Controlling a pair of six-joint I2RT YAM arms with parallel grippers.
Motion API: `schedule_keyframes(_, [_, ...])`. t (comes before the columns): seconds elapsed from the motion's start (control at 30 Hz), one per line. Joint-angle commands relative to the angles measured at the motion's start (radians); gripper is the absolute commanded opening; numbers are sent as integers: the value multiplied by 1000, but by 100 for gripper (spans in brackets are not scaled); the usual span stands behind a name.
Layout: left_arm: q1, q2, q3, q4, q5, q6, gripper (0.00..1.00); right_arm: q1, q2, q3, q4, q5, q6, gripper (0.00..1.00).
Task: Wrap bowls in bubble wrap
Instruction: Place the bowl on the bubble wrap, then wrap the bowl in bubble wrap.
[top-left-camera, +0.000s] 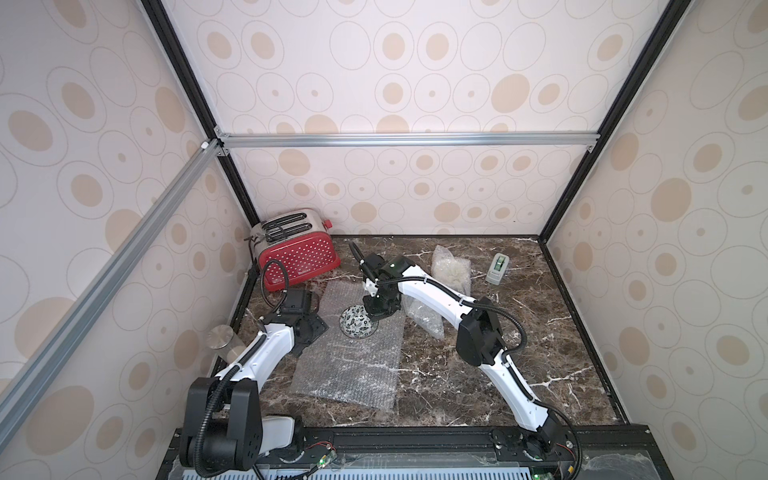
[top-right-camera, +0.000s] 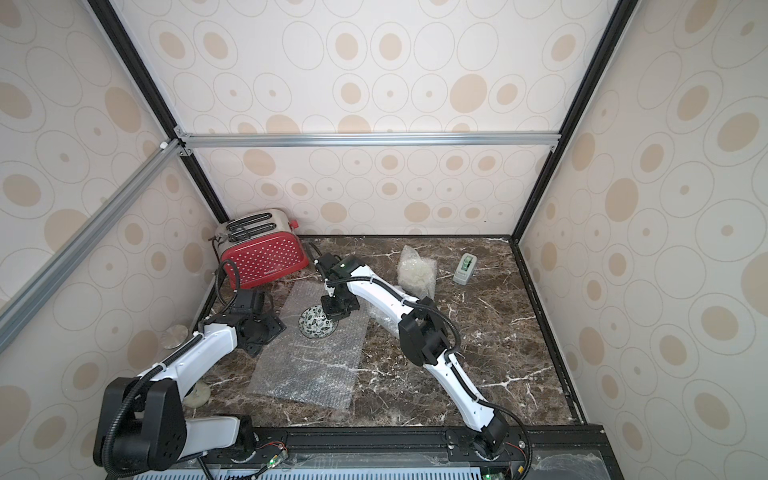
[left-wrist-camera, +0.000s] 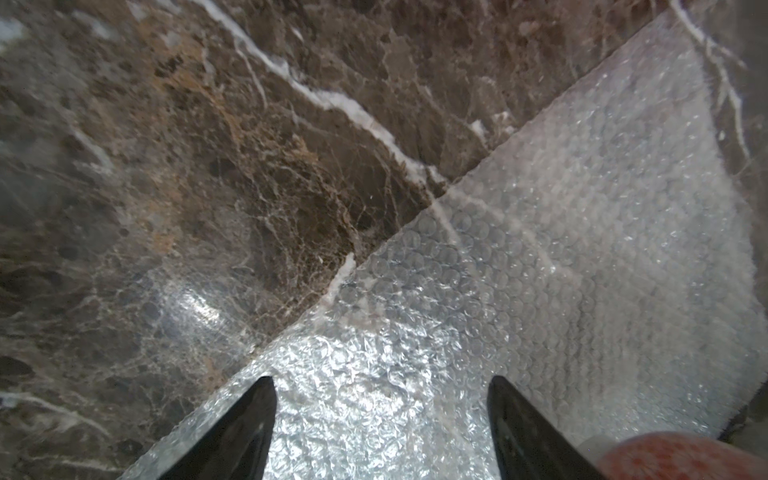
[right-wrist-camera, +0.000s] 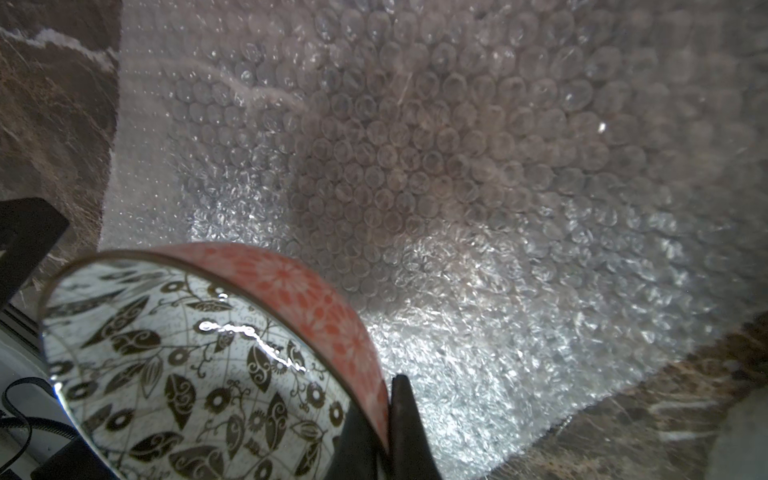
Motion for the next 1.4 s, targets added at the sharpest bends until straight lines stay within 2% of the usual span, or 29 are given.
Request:
schedule_keyframes(0.0, [6, 41, 38, -10, -6, 33, 78, 11, 24, 30, -12, 20, 6, 3])
schedule_keyframes(0.07, [7, 55, 36, 1, 21, 41, 78, 9, 31, 36, -18, 23, 3, 8])
schedule_keyframes(0.13, [7, 58, 30, 7, 44, 45, 77, 10, 29, 37, -22, 13, -4, 19])
schedule_keyframes(0.27, [7, 43, 0, 20, 56, 44, 77, 9, -3, 18, -15, 19, -13, 28])
schedule_keyframes(0.43, [7, 28, -18, 17, 74, 46, 77, 10, -89, -31, -28, 19, -34, 30])
schedule_keyframes(0.53, [6, 13, -21, 11, 65, 50, 77, 11, -242, -223, 44, 14, -39, 30])
schedule_keyframes(0.6, [7, 10, -21, 7, 62, 53, 77, 25, -365, -390, 141, -33, -31, 29])
schedule_keyframes(0.7, [8, 8, -18, 9, 60, 52, 77, 94, -494, -595, 217, -85, -38, 29])
schedule_keyframes(0.8, [8, 3, -7, 11, 65, 50, 77, 170, -565, -789, 238, -37, -31, 30])
schedule_keyframes(0.9, [7, -15, -9, 19, 63, 44, 77, 187, -631, -1002, 319, -16, 42, 31])
schedule_keyframes(0.97, [7, -24, -18, 30, 66, 41, 77, 194, -652, -1080, 367, -42, 77, 33])
schedule_keyframes(1.03, [8, -25, -22, 35, 67, 41, 77, 219, -652, -1107, 403, -66, 105, 36])
schedule_keyframes(1.27, [7, -22, -24, 32, 75, 54, 80, 285, -573, -1097, 452, -32, 137, 45])
schedule_keyframes(1.33, [7, -33, -33, 36, 72, 55, 81, 292, -553, -1090, 466, -38, 143, 55])
schedule_keyframes(1.37, [8, -37, -38, 34, 71, 56, 81, 295, -541, -1088, 473, -43, 146, 56])
